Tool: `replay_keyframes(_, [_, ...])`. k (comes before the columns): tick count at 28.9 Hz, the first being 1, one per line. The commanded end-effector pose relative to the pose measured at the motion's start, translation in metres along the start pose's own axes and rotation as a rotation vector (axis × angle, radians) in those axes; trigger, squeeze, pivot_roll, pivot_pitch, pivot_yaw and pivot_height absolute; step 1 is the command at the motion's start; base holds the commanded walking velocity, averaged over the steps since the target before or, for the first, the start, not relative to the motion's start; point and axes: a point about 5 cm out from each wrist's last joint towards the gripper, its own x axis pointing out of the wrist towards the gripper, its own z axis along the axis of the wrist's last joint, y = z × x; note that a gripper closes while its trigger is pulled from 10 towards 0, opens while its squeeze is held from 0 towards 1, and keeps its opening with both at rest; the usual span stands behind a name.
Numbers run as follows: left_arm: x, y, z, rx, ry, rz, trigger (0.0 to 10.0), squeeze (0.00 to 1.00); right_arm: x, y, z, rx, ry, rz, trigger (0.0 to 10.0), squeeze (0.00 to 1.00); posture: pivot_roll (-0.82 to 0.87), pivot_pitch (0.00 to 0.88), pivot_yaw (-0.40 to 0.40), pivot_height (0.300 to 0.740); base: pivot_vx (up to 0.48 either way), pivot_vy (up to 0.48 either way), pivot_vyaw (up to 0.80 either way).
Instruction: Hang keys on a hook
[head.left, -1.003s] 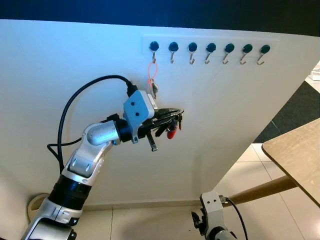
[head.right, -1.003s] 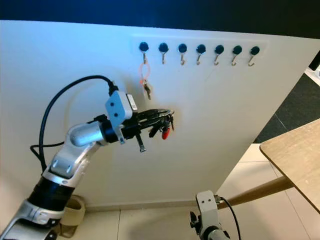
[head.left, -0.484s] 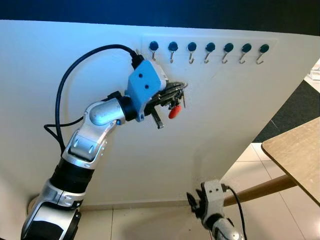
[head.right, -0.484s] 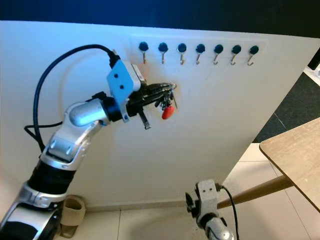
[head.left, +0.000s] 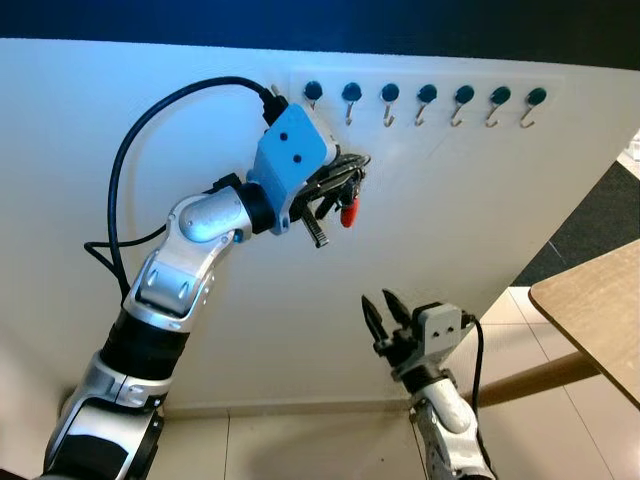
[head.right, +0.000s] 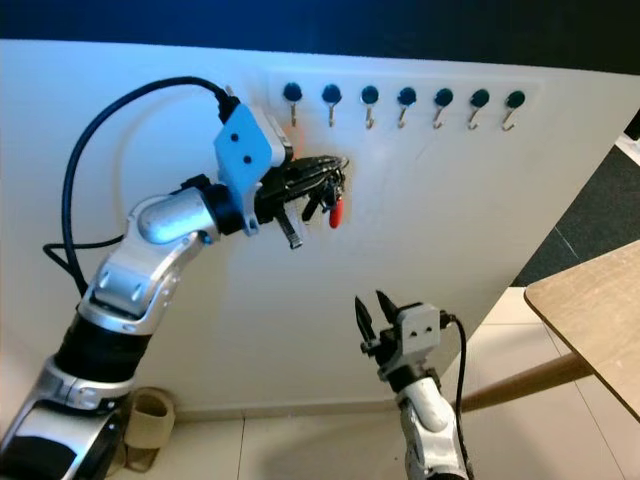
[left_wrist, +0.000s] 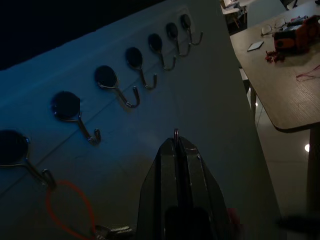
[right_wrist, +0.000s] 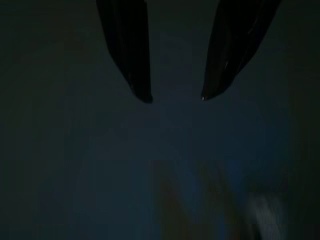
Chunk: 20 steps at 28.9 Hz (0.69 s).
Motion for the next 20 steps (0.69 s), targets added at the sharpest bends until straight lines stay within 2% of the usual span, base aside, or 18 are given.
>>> replay_keyframes(1, [0.007,-0.002,0.009,0.044,-0.032,-0.017,10.0,0.00,0.000,0.004,0.004,0.011,-0.013,0.024,10.0,0.00,0.09,0.073,-0.049,0.740,0.000,0.000,0.00])
replay_keyframes(4, [0.012,-0.001,0.013,0.084,-0.044,-0.024,10.0,0.00,0.003,0.006,0.011,0.036,-0.039,0.032,10.0,0.00,0.09,0.072,-0.049,0.740,0.000,0.000,0.00])
replay_keyframes(11, [0.022,0.002,0.027,0.053,-0.098,-0.036,10.0,0.00,0.008,0.011,0.017,0.072,-0.051,0.031,10.0,0.00,0.09,0.063,-0.049,0.740,0.000,0.000,0.00])
replay_keyframes(16, [0.027,0.005,0.025,0.055,-0.088,-0.049,10.0,0.00,0.014,0.016,0.025,0.090,-0.068,0.045,10.0,0.00,0.09,0.059,-0.044,0.740,0.000,0.000,0.00])
replay_keyframes(20, [0.028,0.011,0.022,0.042,-0.067,-0.017,10.0,0.00,0.018,0.016,0.032,0.101,-0.090,0.045,10.0,0.00,0.09,0.059,-0.042,0.740,0.000,0.000,0.00])
